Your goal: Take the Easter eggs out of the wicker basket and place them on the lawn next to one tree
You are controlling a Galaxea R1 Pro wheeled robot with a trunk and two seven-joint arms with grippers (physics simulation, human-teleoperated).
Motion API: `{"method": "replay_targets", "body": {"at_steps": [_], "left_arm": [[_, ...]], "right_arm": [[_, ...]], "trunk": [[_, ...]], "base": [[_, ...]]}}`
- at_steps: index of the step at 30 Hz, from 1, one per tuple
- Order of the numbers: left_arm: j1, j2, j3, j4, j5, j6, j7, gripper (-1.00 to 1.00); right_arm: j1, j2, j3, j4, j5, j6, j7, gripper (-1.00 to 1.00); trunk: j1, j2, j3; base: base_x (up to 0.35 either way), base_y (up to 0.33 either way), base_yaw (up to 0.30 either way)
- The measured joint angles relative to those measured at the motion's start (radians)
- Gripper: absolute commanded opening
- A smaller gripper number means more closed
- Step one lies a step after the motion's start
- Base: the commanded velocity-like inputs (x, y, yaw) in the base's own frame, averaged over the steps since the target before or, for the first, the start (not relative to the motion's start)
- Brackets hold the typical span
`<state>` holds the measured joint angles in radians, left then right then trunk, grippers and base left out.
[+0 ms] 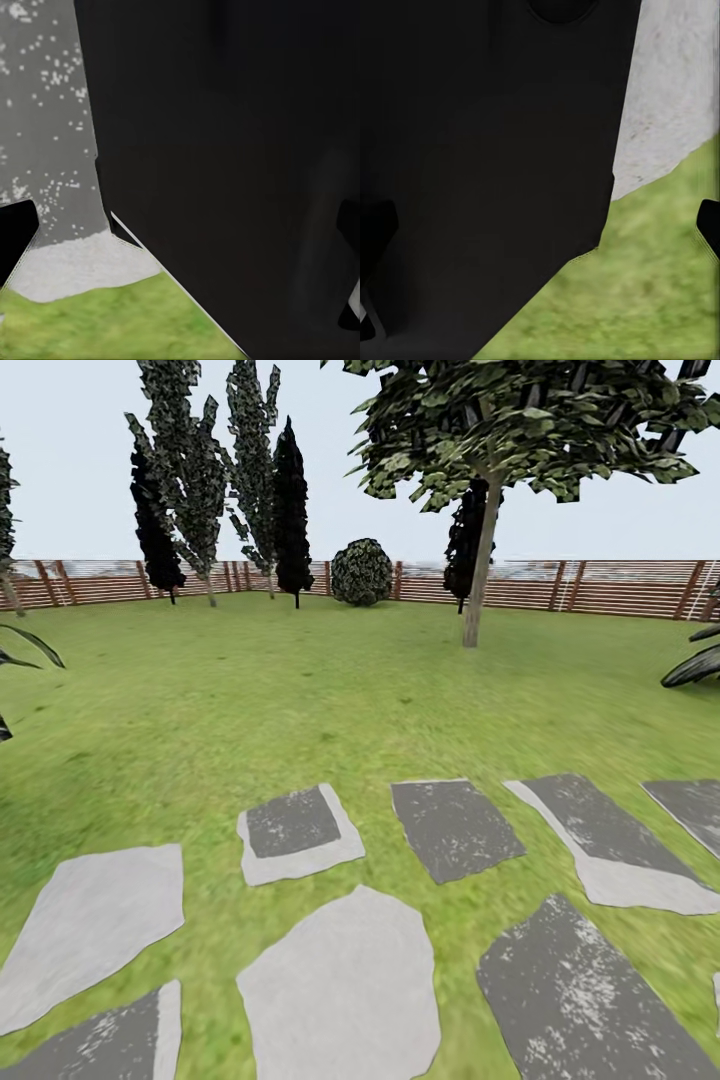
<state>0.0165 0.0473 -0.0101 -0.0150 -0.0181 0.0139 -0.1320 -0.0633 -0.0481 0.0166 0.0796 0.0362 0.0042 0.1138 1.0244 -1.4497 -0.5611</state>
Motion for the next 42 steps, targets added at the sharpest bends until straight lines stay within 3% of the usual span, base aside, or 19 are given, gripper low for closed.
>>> {"method": "replay_targets", "body": {"at_steps": [42], "left_arm": [[0.0, 0.0, 0.0, 0.0, 0.0, -0.001, 0.0, 1.0]], "right_arm": [[0.0, -0.001, -0.001, 0.0, 0.0, 0.0, 0.0, 1.0]], "trunk": [[0.0, 0.0, 0.0]], "base": [[0.344, 0.0, 0.0]]}}
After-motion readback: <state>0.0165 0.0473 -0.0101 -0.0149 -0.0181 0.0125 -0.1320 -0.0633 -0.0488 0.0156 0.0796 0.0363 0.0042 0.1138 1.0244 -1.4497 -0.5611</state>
